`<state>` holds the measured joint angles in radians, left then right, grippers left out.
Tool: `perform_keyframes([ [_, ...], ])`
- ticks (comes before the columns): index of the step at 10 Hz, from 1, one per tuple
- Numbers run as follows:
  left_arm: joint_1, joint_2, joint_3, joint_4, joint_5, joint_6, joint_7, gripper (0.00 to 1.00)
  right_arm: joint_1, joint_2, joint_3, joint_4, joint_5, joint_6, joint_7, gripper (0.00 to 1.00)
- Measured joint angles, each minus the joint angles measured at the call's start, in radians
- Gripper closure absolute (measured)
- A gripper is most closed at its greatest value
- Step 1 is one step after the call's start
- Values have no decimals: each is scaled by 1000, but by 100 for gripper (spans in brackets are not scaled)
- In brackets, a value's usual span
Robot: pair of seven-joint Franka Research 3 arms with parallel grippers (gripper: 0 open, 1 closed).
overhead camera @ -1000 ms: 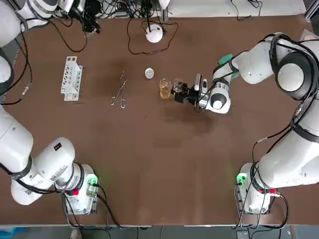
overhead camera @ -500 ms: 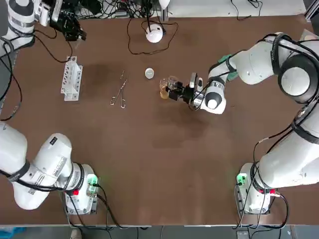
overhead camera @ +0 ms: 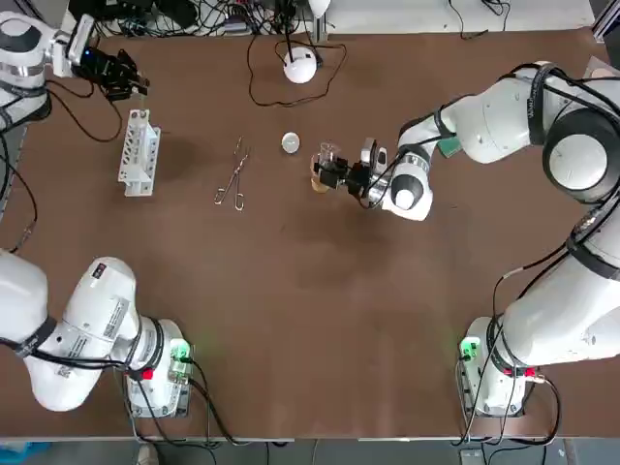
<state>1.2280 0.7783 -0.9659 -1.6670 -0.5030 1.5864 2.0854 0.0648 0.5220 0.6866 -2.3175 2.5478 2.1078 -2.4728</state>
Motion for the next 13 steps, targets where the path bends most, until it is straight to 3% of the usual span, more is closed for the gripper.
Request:
perform_keyframes([
  [3, 77, 76, 9, 1, -67, -56, 8, 79, 2, 0, 13, 6, 23, 27, 78, 61],
  [6, 73, 101, 61, 1, -159, -88, 15, 79, 16, 0, 25, 24, 46, 77, 137, 61],
  [13, 72, 148, 159, 15, -225, -99, 108, 79, 26, 0, 38, 66, 66, 186, 276, 61],
])
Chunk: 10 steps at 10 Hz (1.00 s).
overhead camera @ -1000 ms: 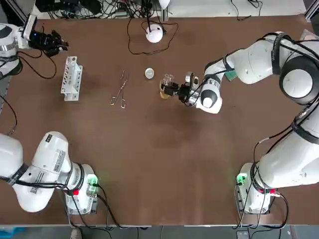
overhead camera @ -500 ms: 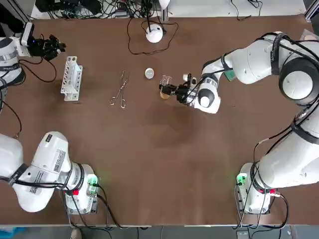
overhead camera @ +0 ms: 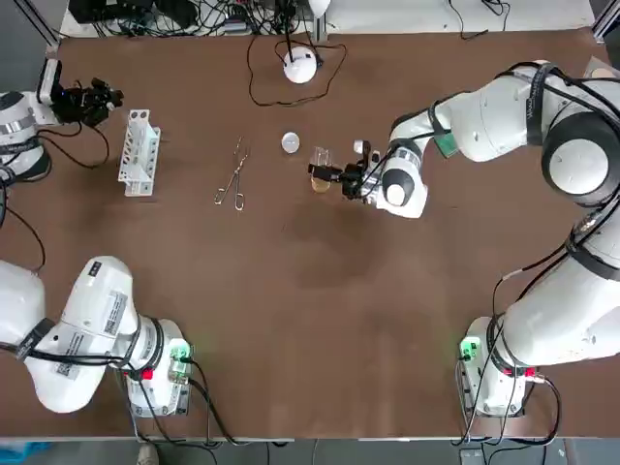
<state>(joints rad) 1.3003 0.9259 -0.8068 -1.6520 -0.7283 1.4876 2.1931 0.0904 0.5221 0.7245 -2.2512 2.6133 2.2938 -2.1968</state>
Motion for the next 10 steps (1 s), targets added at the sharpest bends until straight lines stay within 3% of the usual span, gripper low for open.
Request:
perform_keyframes([
  [10, 0, 41, 22, -21, 56, -7, 81, 79, 0, 0, 30, 42, 2, 88, 186, 61],
])
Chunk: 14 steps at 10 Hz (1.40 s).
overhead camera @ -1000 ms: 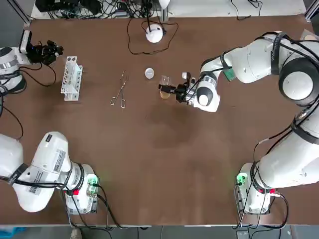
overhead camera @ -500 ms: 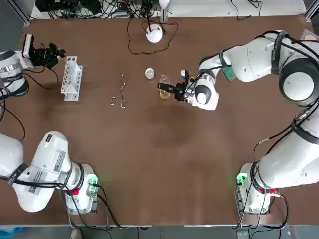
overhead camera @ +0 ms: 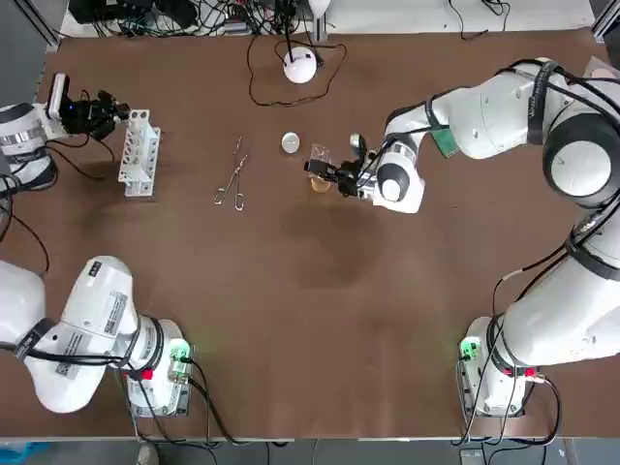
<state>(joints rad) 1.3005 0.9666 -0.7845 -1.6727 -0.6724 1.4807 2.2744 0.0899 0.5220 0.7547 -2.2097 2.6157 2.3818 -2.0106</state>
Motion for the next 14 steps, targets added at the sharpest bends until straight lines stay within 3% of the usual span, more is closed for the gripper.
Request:
perform_keyframes([
  [14, -5, 165, 29, 88, 18, 3, 22, 79, -1, -1, 1, 7, 1, 11, 327, 61],
])
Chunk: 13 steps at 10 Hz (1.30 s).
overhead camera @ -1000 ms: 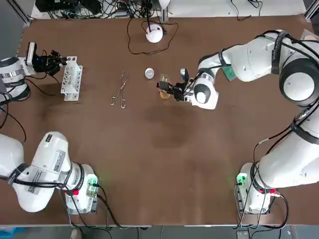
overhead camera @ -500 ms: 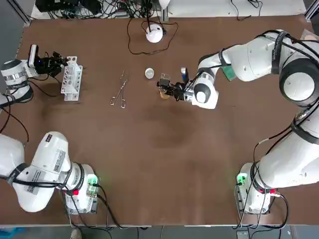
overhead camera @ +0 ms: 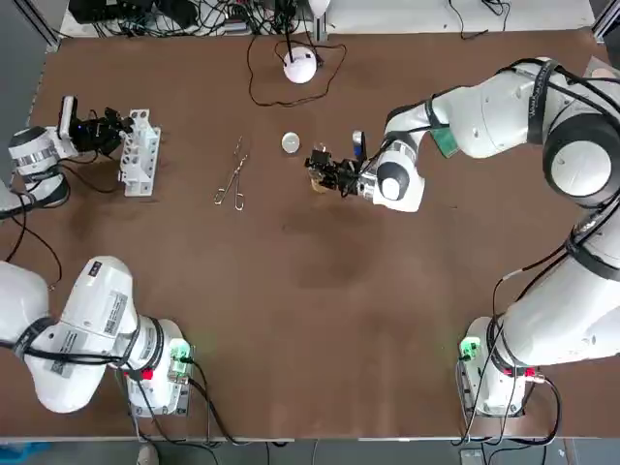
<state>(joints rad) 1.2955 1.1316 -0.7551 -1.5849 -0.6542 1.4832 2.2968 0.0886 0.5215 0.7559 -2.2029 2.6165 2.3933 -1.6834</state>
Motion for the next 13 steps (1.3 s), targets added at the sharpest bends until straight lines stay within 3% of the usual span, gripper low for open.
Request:
perform_keyframes([
  [9, -30, 29, 32, 14, 4, 2, 23, 79, -58, -1, 44, 6, 0, 46, 65, 61],
  [10, -30, 29, 32, 15, 8, 2, 24, 79, -72, -1, 56, 6, 0, 58, 67, 61],
  [13, -34, 30, 32, 21, 15, 4, 26, 74, -175, -2, 150, 7, -2, 113, 92, 61],
])
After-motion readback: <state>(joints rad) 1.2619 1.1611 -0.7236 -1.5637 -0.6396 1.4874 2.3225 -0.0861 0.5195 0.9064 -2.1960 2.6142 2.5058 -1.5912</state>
